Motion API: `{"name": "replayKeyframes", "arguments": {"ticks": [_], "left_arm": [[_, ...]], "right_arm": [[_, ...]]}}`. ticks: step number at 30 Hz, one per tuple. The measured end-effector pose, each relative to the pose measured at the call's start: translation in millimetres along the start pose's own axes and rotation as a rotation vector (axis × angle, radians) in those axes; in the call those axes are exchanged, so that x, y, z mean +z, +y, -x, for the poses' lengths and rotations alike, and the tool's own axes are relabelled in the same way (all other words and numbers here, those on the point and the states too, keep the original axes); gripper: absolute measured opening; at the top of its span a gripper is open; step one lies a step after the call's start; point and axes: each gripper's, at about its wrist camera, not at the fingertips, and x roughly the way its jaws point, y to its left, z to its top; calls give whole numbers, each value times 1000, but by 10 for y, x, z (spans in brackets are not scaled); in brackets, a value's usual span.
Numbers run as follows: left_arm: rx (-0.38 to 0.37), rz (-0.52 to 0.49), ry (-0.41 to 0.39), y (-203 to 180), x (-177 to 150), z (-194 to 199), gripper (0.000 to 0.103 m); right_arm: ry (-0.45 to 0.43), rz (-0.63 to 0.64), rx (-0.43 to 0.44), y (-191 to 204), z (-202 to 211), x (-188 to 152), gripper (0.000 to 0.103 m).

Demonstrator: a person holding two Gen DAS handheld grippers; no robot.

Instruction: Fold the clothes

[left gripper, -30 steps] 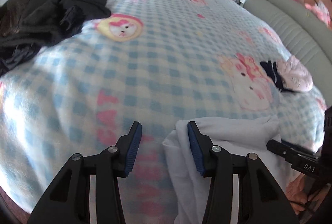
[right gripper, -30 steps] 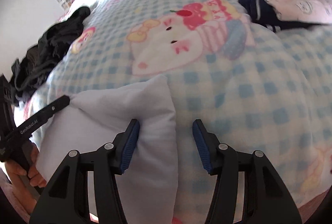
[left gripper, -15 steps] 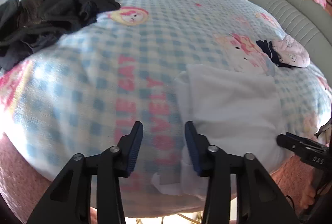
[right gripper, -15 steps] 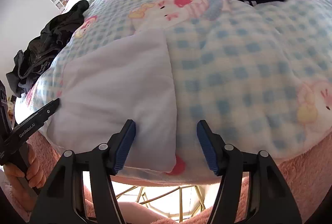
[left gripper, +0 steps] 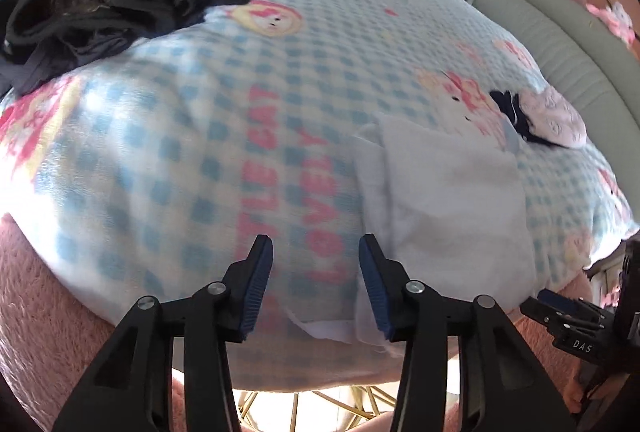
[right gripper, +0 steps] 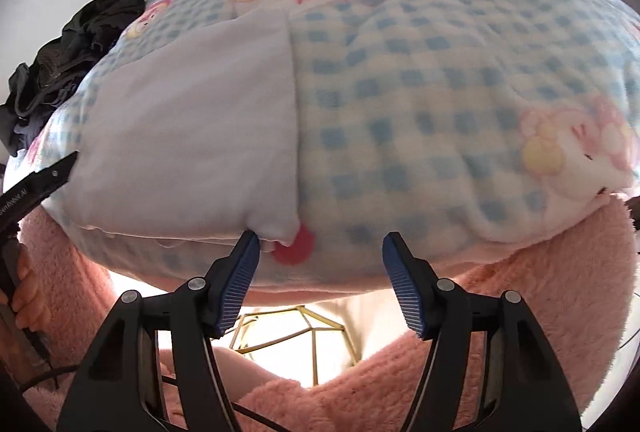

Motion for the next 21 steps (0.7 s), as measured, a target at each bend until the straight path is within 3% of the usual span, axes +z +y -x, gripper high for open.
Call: {"name": "replayKeyframes", "arguments": {"ticks": [3,5,6,9,11,13,17,19,21], "left_arm": [[-185,45,-36,38,3,109,45],[-234,-12,-13,-131,-45,100,47],[-211,-48,5,-214,-78,65,47],[-27,-110,75,-263,-173,-150,47],[-27,-52,73,-113,-186,-133,48],[-140,46,55,46,-162,-87,46],[-415,238,45,266,-88,-69,48],[-361,164,45,115,-33,-108,49],[-220,93,58,-6,-1,-187,49]], "right_arm": [[36,36,81,55,-55,-1,66],[55,56,68,134,-128,-6,66],[63,64,45,180,-170,-10,66],[33,21,-52,103,-166,1,60],[-3,-34,-84,-56,-77,15,60],[-23,-74,-83,-223,42,33,61],[40,-74,174,-314,146,178,61],[12,-66,236,-270,217,314,61],[-14,-4,203,-106,219,429,61]]}}
